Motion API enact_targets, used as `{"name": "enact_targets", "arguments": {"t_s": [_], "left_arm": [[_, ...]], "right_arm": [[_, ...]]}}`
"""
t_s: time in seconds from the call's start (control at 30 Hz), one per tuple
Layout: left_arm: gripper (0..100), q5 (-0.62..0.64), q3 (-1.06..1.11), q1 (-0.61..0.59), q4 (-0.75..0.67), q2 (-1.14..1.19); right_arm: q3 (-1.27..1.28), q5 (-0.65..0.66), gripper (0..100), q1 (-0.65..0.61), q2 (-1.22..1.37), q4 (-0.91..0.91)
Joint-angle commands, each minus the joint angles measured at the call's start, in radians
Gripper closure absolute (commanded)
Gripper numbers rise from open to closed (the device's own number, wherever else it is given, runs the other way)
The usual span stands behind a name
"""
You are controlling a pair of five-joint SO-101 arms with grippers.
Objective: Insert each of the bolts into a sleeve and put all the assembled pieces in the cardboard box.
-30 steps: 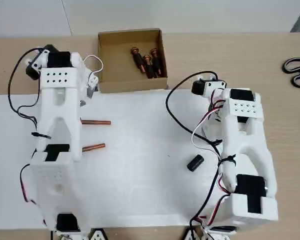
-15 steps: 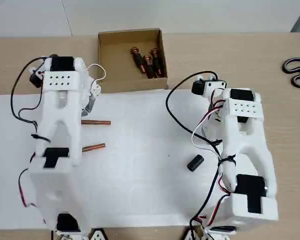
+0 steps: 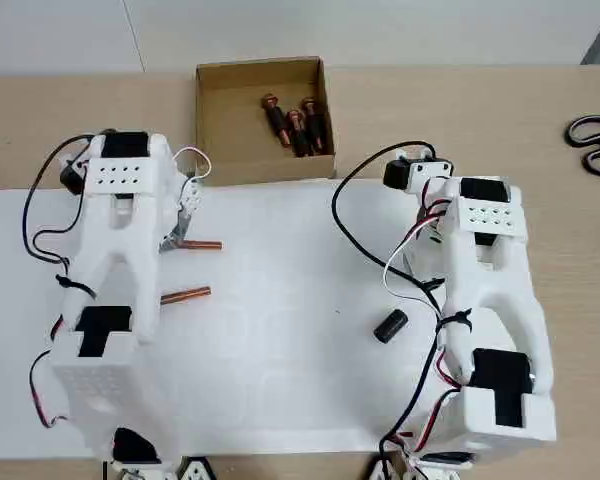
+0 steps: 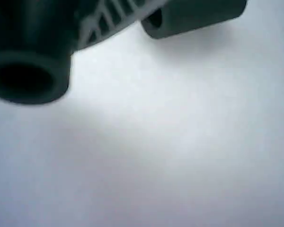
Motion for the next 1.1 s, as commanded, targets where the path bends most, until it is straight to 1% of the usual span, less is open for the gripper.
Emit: {"name": "enact_targets", "arguments": {"t_s": [0.0,0.13,0.53,0.73,0.93,1.07], "left_arm": [[89,-0.009,0.002,-0.005,-0.015,-0.066],[89,-0.009,0.002,-0.008,-0.029,-0.055],[89,-0.009,0.001,-0.011,-0.035,0.074],[89,-0.009,-0.001,-0.068,-0.075,0.084],[89,-0.011,-0.001,-0.063,-0.084,0.086],[89,-0.011,0.001,-0.063,-0.115,0.086]], "right_arm": [[-0.005,-0.008,98.9,-0.010,-0.042,-0.015],[-0.005,-0.008,98.9,-0.010,-0.042,-0.015],[-0.005,-0.005,98.9,-0.010,-0.042,-0.015],[-0.005,-0.005,98.9,-0.010,-0.042,-0.015],[-0.005,-0.005,98.9,-0.010,-0.042,-0.015],[-0.005,-0.006,98.9,-0.010,-0.042,-0.015]]}}
